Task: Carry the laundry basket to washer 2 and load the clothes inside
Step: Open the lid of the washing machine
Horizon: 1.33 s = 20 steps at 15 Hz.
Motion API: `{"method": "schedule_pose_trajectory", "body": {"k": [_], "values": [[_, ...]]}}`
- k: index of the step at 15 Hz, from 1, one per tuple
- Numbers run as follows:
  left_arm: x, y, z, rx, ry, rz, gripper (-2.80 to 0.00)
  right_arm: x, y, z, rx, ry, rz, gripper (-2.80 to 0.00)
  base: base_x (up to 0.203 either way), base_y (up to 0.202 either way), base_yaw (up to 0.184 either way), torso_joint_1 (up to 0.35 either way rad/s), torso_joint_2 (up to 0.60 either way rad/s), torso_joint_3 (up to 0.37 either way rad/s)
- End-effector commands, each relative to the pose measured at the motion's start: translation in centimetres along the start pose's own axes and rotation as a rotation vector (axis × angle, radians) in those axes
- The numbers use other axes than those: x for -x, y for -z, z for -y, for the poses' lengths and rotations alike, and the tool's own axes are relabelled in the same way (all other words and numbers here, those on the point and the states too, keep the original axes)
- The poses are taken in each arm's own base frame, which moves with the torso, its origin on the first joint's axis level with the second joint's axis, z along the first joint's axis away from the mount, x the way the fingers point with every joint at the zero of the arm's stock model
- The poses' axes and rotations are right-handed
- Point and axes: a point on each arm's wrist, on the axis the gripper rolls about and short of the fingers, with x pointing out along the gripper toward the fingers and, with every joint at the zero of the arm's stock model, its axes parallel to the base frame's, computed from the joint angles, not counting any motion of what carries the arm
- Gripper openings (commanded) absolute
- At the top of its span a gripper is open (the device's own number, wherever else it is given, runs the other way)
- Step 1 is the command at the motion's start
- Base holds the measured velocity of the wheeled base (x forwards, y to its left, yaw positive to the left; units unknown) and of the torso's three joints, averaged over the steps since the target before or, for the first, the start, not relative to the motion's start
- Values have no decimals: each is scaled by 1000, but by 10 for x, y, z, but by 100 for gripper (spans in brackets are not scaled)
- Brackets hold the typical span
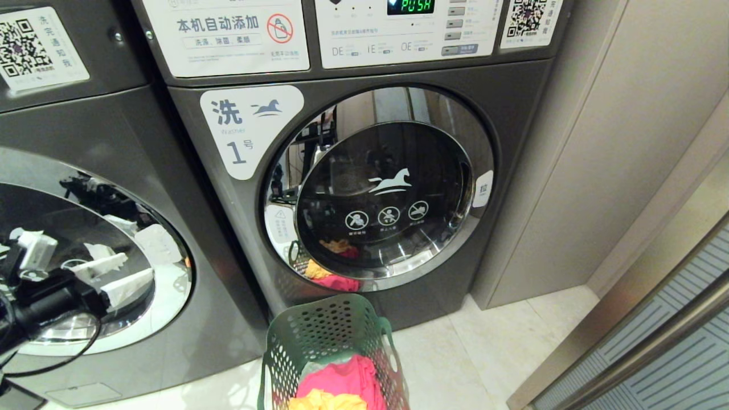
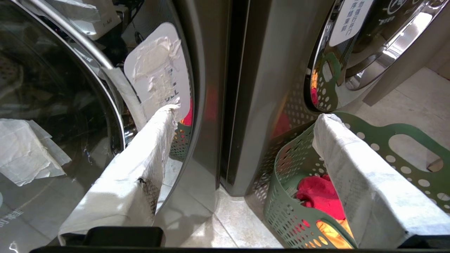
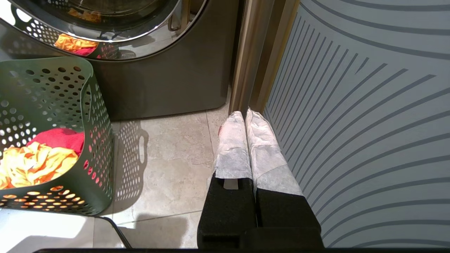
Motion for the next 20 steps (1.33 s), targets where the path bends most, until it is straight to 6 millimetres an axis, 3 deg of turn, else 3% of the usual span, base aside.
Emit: {"method": "schedule_pose_trajectory", "body": {"k": [1, 8, 12, 20], "values": [[-6, 9, -8, -5, 3, -6, 0, 0, 0, 0, 1, -1, -2, -280, 0, 0, 0, 0, 0, 0], [-17, 18, -23, -17, -73, -24, 0, 0, 0, 0, 1, -2, -1, -280, 0, 0, 0, 0, 0, 0], [-34, 17, -31, -8, -61, -6, 0, 0, 0, 0, 1, -1, -2, -280, 0, 0, 0, 0, 0, 0], [-59, 26, -27, 21, -39, -16, 0, 0, 0, 0, 1, -1, -2, -280, 0, 0, 0, 0, 0, 0]]}}
